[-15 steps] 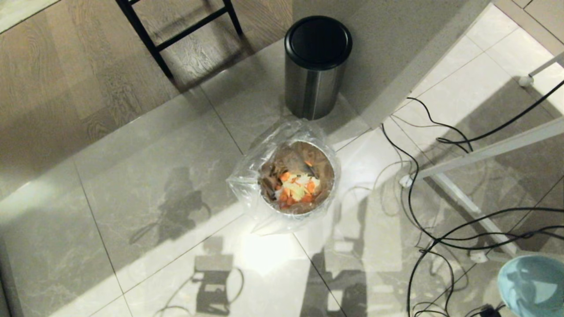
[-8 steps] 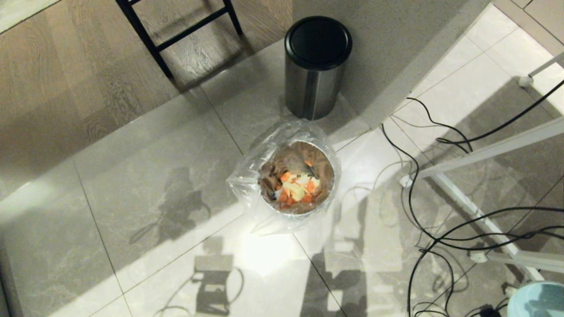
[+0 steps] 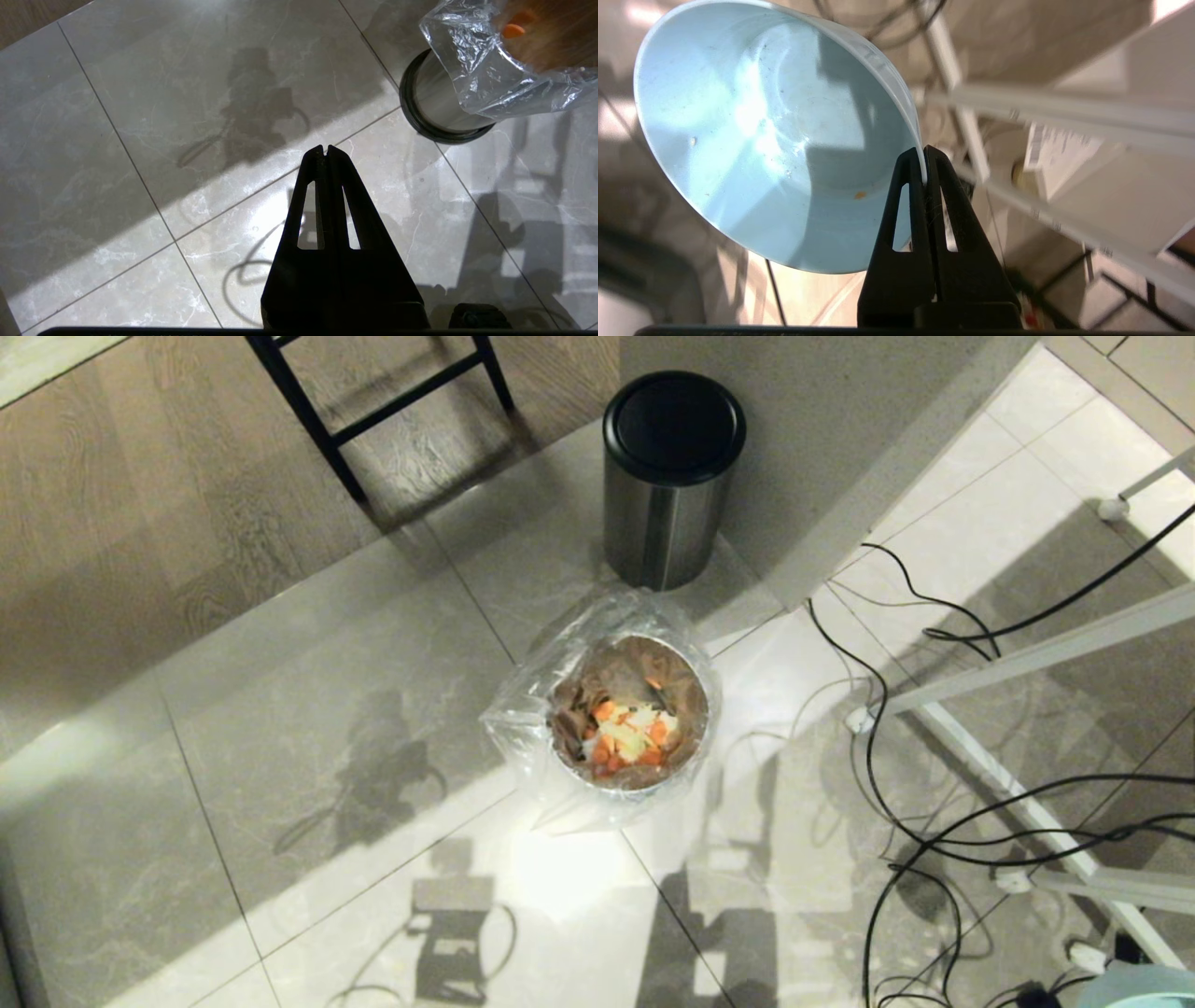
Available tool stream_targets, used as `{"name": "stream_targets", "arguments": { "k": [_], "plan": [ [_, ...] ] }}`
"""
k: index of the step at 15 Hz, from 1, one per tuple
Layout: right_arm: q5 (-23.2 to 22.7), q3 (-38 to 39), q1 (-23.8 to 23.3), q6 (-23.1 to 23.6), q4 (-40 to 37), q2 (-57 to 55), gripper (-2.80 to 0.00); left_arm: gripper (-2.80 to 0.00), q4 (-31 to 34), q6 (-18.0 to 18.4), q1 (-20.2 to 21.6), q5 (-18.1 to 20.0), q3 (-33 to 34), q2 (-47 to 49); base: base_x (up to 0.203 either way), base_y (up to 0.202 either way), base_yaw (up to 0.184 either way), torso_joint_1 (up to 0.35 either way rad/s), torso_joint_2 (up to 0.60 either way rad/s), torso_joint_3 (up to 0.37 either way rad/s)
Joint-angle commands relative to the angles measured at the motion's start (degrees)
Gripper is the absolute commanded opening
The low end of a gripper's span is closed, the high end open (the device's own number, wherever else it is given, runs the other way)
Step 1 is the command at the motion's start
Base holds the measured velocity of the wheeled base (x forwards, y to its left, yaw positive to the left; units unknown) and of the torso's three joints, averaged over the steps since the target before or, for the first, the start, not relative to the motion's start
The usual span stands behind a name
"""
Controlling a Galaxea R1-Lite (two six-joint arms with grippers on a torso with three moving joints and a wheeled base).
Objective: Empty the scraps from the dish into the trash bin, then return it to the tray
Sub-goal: Put the bowl back to the table
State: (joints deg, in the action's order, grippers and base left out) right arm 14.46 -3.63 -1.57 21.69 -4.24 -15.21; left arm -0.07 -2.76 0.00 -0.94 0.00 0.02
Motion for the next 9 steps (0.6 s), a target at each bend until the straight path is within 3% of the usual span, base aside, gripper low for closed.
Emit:
{"name": "stream_targets", "arguments": {
  "k": [1,9],
  "plan": [
    [0.0,0.0,0.6,-0.5,0.4,5.3,-2.8,-2.8,0.0,-0.1,0.0,0.0,0.0,0.0,0.0,0.0,0.0,0.0,0.0,0.0],
    [0.0,0.5,1.4,-10.9,2.0,15.2,-2.8,-2.8,0.0,-0.1,0.0,0.0,0.0,0.1,0.0,0.0,0.0,0.0,0.0,0.0]
  ]
}}
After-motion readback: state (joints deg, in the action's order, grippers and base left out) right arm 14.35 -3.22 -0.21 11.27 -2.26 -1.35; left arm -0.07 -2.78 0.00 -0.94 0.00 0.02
